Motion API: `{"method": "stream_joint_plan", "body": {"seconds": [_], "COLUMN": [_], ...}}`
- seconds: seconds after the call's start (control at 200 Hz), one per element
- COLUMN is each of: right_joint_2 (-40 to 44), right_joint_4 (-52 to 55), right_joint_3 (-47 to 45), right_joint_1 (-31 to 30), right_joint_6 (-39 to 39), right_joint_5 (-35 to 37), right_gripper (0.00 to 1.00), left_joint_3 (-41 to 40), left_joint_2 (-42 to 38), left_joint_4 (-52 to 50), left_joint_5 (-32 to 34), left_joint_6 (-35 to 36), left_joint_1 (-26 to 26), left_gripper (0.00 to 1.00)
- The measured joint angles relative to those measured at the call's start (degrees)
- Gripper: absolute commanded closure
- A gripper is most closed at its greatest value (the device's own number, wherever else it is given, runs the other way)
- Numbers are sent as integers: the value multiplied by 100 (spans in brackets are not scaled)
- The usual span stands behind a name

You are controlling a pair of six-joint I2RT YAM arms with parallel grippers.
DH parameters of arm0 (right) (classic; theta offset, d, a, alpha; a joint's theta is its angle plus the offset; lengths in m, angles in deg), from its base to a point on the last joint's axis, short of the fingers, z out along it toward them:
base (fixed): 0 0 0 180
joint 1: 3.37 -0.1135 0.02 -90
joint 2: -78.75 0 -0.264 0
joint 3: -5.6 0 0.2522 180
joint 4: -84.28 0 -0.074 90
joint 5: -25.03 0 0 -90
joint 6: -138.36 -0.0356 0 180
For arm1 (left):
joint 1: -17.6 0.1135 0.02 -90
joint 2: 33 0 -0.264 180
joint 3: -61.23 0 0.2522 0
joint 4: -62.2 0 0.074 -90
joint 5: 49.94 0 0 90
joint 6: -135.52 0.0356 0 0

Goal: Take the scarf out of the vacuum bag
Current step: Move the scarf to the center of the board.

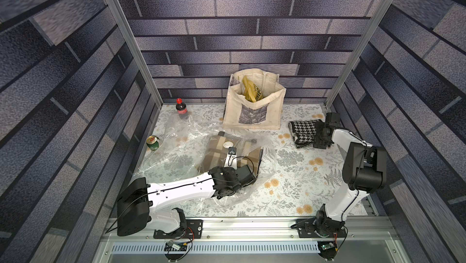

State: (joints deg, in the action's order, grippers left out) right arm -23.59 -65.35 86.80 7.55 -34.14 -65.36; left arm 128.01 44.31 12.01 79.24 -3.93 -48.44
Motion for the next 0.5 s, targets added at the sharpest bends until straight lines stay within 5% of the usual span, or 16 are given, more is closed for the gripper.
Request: {"method": "stream_joint_plan", "body": {"seconds": [0.315, 0.501], "right_joint_2": [796, 2009], "right_joint_4": [1003, 782], "right_joint_3": [225, -953], "right_joint_1": [-122, -855], "right_joint_6": [1471, 2133], "right_joint_5": [-7, -11], "right_gripper": [0, 0], "left_joint_3": [74, 74], "left_joint_2": [26, 26], "left_joint_4": [-2, -4], "left_joint_5": [20, 22], "left_joint_6": [0, 0], "left_joint_1": [-26, -26], "left_gripper": [100, 100]}}
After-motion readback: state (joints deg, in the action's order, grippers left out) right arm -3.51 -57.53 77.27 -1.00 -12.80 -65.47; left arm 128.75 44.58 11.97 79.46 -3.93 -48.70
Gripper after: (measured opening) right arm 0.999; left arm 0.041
